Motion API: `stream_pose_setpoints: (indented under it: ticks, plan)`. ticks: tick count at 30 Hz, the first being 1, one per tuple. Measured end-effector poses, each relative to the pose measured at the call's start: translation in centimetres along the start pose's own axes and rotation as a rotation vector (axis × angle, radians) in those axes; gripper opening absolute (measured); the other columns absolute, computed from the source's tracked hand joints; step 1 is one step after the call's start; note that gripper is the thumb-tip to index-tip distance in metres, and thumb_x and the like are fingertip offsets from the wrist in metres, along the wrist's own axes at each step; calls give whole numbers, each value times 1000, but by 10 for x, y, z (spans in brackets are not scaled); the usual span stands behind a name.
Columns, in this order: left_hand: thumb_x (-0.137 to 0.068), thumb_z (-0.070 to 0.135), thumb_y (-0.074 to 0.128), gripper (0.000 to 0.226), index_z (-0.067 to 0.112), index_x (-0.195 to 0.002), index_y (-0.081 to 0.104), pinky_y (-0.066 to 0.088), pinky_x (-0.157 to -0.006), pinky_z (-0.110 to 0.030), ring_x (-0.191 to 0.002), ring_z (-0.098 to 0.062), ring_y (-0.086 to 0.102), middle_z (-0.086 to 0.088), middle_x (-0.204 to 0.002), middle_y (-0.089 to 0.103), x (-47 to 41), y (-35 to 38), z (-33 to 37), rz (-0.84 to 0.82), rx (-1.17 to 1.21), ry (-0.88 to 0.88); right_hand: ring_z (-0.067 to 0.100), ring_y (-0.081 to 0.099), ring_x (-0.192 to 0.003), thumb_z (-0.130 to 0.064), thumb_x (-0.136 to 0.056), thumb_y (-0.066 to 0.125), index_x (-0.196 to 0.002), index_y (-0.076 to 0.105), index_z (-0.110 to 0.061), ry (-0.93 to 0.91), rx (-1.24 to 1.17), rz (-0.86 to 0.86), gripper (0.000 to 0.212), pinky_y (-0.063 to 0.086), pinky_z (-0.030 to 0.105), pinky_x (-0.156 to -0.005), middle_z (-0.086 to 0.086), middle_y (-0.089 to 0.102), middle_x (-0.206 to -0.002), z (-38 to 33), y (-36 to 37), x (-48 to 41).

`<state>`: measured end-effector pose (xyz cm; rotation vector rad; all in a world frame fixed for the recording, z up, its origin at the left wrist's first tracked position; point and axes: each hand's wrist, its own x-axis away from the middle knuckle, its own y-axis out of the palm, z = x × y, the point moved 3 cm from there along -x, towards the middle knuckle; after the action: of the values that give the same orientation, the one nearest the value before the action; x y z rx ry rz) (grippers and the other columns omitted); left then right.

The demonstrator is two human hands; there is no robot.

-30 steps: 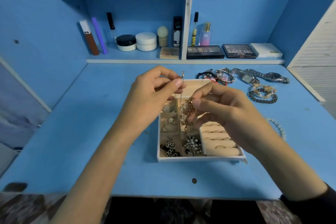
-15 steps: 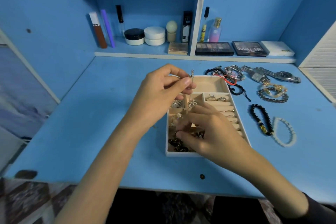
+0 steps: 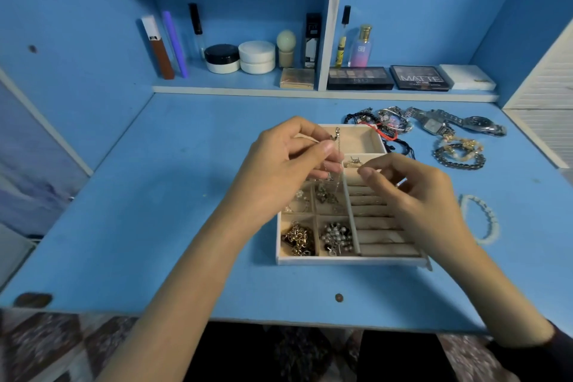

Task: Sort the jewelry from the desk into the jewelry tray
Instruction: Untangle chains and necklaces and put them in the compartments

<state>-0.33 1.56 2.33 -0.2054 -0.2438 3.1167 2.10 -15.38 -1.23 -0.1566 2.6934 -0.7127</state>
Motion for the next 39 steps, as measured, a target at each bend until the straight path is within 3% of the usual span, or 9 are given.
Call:
stream_pose_setpoints:
  ticks: [9, 13, 16, 21, 24, 30, 33, 35, 39]
  plan:
    - [-88, 7, 57, 7, 13, -84, 57, 57, -75, -28, -79, -16, 70, -7, -84, 72, -1, 10, -25, -45, -53, -98, 4, 42, -49, -21, -88, 61, -80, 67, -18, 45, -50, 77, 10, 33, 11, -48, -3, 48, -56, 15, -9, -4]
    - [-82, 17, 67, 14, 28, -75, 61, 49, -72, -11, -74, 3, 63, 15, -75, 66, 2, 10, -27, -20, -442, 3, 6, 43, -51, -23, -88, 60, -86, 66, -19, 28, -64, 78, 7, 35, 15, -50, -1, 48, -57, 14, -11, -5]
    - [-81, 23, 68, 9, 30, -76, 66, 39, -64, -2, -67, 4, 53, 23, -68, 56, 4, 12, -23, -19, -683, 55, 17, 47, -56, -22, -89, 60, -87, 66, -19, 7, -57, 83, 7, 36, 18, -52, 9, 51, -60, 11, -13, -5]
    - [-82, 24, 67, 4, 27, -85, 69, 36, -58, -4, -59, 8, 46, 25, -62, 46, 6, 15, -25, -53, -827, 90, 22, 48, -59, -22, -88, 60, -86, 66, -23, -8, -43, 89, 6, 36, 22, -54, 11, 52, -62, 14, -18, -6]
    - [-84, 25, 64, 6, 28, -87, 69, 35, -64, -6, -65, 8, 45, 25, -69, 45, 5, 18, -26, -70, -899, 122, 27, 53, -64, -21, -88, 60, -86, 66, -23, -3, -46, 104, 6, 37, 25, -57, 7, 50, -59, 18, -22, -5]
    - [-86, 23, 59, 14, 30, -96, 67, 40, -73, -18, -78, 0, 46, 20, -81, 57, 0, 25, -21, -4, -837, 179, 27, 51, -57, -19, -88, 60, -87, 66, -25, 50, -26, 132, 9, 37, 26, -49, -1, 52, -57, 28, -44, -7]
    - [-87, 28, 59, 12, 31, -96, 66, 42, -76, -21, -83, -2, 49, 21, -82, 57, -6, 40, -14, -13, -780, 202, 24, 57, -68, -19, -87, 61, -86, 67, -25, 91, 25, 146, 9, 43, 28, -62, 6, 60, -69, 41, -66, -10]
    - [-87, 31, 58, 11, 35, -96, 64, 36, -69, -11, -83, 1, 47, 26, -78, 52, -12, 56, -9, -42, -780, 215, 25, 57, -72, -18, -86, 61, -86, 68, -22, 128, 49, 183, 8, 45, 29, -68, 13, 63, -75, 53, -82, -12]
    - [-87, 33, 58, 8, 34, -94, 60, 35, -71, -19, -90, 0, 45, 23, -85, 52, -22, 94, -4, -146, -754, 246, 16, 49, -61, -16, -87, 61, -89, 67, -20, 216, 41, 288, 7, 36, 15, -52, 14, 59, -70, 84, -109, -9]
